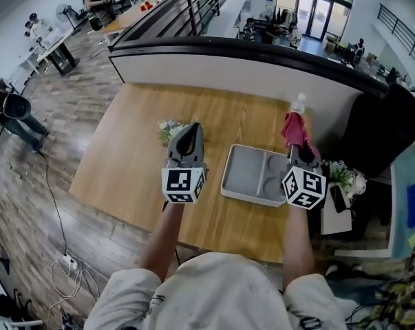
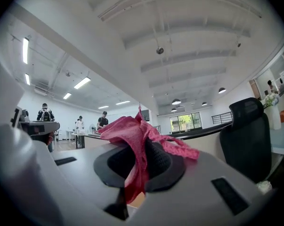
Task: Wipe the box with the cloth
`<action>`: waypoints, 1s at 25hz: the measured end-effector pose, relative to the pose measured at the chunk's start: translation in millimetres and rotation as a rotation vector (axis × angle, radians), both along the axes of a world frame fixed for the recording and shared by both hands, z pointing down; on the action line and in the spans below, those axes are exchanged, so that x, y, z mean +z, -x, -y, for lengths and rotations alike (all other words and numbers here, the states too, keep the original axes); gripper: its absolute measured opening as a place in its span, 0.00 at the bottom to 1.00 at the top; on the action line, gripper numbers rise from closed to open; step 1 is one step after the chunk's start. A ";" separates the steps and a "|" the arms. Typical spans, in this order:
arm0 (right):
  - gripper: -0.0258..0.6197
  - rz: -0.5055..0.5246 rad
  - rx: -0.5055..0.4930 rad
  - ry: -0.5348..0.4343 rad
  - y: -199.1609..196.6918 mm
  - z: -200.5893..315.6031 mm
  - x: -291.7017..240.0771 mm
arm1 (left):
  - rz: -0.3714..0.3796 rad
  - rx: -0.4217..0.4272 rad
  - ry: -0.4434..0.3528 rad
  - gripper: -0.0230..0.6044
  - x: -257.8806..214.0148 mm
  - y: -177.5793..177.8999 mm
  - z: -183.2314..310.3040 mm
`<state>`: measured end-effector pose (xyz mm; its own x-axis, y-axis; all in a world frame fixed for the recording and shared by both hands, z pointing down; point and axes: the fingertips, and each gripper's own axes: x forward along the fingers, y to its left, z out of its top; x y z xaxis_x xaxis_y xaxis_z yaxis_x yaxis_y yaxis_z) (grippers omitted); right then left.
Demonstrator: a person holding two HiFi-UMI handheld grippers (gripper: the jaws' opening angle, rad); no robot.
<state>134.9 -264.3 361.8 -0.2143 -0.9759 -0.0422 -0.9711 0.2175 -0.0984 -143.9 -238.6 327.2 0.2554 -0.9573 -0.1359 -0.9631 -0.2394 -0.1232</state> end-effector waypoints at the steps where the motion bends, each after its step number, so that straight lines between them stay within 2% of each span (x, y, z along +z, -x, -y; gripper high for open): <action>1: 0.12 -0.002 0.014 0.002 -7.1 2.2 0.8 | -0.001 0.017 -0.002 0.05 0.5 -7.0 5.8; 10: 0.12 -0.047 0.108 0.022 -44.6 3.6 8.6 | -0.021 0.125 -0.003 0.05 7.1 -46.0 37.5; 15: 0.12 -0.050 0.176 0.039 -61.0 1.6 17.0 | -0.008 0.197 0.004 0.05 17.2 -65.0 50.5; 20: 0.12 -0.063 0.210 0.052 -69.3 -4.4 25.1 | -0.041 0.224 0.021 0.05 30.5 -73.2 60.8; 25: 0.12 -0.073 0.236 0.072 -81.3 -9.8 36.2 | -0.042 0.254 0.032 0.05 40.2 -88.3 62.5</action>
